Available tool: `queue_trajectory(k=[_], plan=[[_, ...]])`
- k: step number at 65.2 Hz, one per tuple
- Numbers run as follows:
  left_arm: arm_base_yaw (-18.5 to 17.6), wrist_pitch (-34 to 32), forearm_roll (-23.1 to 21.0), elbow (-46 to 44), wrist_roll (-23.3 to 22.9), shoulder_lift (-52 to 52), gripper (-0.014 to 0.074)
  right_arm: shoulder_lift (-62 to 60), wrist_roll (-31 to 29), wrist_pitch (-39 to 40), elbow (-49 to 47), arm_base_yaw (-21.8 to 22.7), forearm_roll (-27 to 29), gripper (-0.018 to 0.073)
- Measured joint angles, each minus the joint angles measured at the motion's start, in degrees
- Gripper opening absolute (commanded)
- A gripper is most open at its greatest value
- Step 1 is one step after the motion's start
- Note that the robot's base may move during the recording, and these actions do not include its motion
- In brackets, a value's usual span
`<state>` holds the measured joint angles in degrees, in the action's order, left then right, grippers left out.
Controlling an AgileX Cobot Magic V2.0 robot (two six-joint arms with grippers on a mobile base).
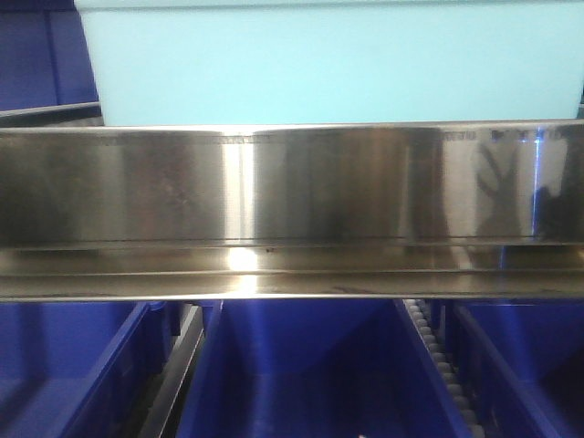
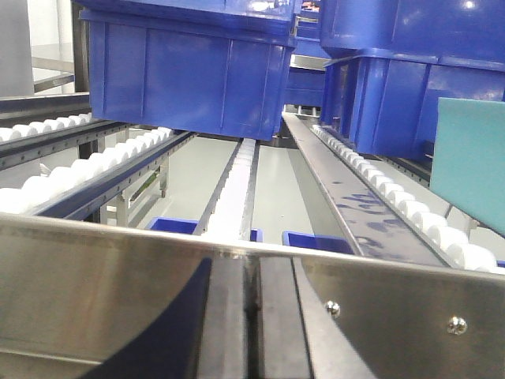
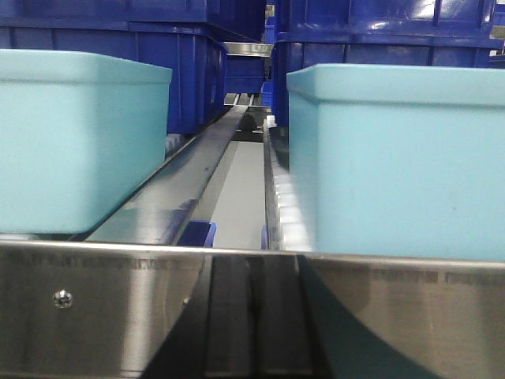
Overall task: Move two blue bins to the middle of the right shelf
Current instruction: 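Close both grippers on the walls of the two light-blue bins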
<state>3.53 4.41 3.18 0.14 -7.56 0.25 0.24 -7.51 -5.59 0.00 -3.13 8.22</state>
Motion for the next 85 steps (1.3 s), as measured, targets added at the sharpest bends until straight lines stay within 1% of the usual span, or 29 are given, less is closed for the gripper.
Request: queue_trajectory(k=[22, 38, 52, 66, 72, 76, 80, 85], plan=[[0.0, 0.0, 0.0, 0.0, 0.0, 0.0, -0.0111, 0.0, 0.0, 0.0, 0.0, 0.0, 0.0, -0.0162], [0.0, -3.31, 0.0, 0.0, 0.0, 0.0, -0.0111, 0.0, -0.14, 0.5, 0.0, 0.0, -0.11, -0.0162], [0.0, -5.52, 0.0, 0.0, 0.0, 0.0, -0.0111, 0.0, -0.18, 3.65, 0.0, 0.0, -0.11, -0.0162], [0.0, -6.98, 0.0, 0.0, 0.0, 0.0, -0.0111, 0.0, -0.18, 10.23, -0.03, 0.0, -0.11, -0.0162], [0.0, -7.34, 0.0, -1.0, 0.0, 0.0, -0.011, -0.08, -0.18, 9.54, -2.33, 0.0, -0.11, -0.0162], [0.0, -5.93, 0.0, -3.69, 0.0, 0.0, -0.009, -0.08, -0.18, 6.88, -6.16, 0.0, -0.11, -0.0162], [0.0, -3.41, 0.32, -7.87, 0.0, 0.0, -0.005, -0.08, -0.18, 3.21, -10.97, 0.0, -0.11, -0.0162], [0.0, 1.04, 1.52, -14.51, 0.0, 0.85, 0.0045, 0.58, -0.18, -1.53, -16.98, 0.0, -0.11, -0.0162]])
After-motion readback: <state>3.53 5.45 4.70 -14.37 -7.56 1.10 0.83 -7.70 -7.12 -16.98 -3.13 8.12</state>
